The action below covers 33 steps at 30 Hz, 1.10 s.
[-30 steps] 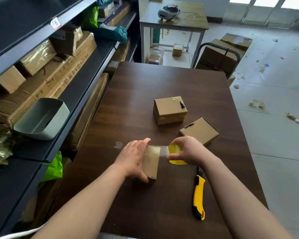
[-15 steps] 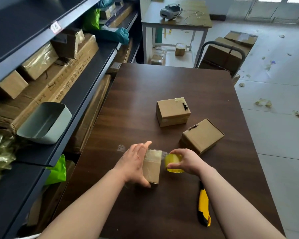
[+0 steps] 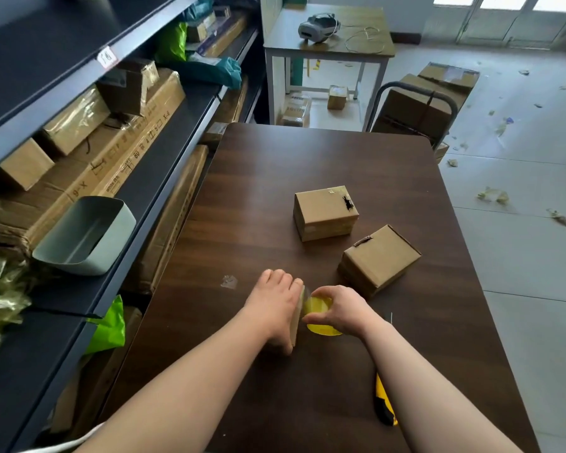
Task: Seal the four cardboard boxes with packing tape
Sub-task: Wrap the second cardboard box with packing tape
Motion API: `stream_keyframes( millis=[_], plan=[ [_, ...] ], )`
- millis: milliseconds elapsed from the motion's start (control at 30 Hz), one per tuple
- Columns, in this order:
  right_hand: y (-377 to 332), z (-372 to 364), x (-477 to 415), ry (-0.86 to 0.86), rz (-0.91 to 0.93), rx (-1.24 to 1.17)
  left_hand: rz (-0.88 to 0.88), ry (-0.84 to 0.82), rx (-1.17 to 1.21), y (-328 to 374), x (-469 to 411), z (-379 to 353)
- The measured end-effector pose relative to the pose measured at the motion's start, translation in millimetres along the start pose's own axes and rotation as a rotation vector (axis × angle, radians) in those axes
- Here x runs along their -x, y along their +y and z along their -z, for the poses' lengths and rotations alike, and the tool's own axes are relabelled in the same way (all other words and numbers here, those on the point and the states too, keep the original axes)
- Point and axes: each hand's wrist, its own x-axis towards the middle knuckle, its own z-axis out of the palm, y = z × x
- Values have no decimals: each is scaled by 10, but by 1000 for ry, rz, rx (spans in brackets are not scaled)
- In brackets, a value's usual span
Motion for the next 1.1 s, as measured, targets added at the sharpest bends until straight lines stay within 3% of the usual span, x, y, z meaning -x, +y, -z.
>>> stream_keyframes(
  millis=[200,400,600,900,1100],
  plan=[
    [-123,356,160,134,197,-230,48,121,445,-334,157,-17],
    [-118,440,243,143,175,-136,69,101,705,-531,322,-284],
    [-185,288,147,125,185,-194,109,60,701,-728,408,-476],
    [-328,301,-11,136,187,98,111,69,606,-869,445,-590],
    [-275,184,-158,104,167,-109,193,15,670,-992,520,-639]
  ],
)
